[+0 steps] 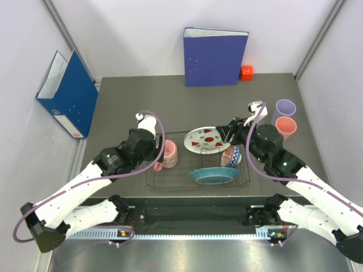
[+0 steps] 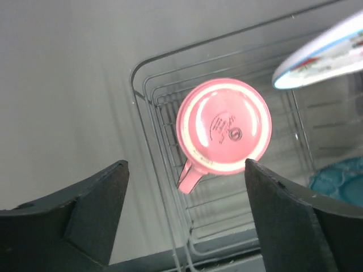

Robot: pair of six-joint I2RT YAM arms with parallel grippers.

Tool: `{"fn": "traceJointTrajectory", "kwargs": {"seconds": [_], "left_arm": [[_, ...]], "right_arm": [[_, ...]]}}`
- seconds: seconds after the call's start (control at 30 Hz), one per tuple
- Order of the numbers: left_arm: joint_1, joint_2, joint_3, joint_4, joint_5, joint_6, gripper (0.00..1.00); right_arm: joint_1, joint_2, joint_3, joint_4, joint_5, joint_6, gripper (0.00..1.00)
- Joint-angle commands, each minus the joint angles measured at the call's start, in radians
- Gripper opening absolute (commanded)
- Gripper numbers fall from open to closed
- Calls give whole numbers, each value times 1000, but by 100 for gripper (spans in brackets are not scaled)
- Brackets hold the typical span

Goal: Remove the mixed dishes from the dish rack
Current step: Pick up the cup from the dish rack.

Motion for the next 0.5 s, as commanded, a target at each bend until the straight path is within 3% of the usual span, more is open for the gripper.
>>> {"fn": "traceJointTrajectory", "kwargs": {"seconds": [0.0, 0.23, 0.47], "left_arm": [[-4, 21, 60, -80, 96, 107, 78], [-4, 95, 69, -89, 214, 116, 69], [-4, 165, 81, -123, 222, 108, 69]], "right_arm": [[17, -5, -9, 62, 0, -12, 54], [17, -25, -37, 61, 5, -6, 54], [17, -51, -60, 47, 25, -9, 54]]}}
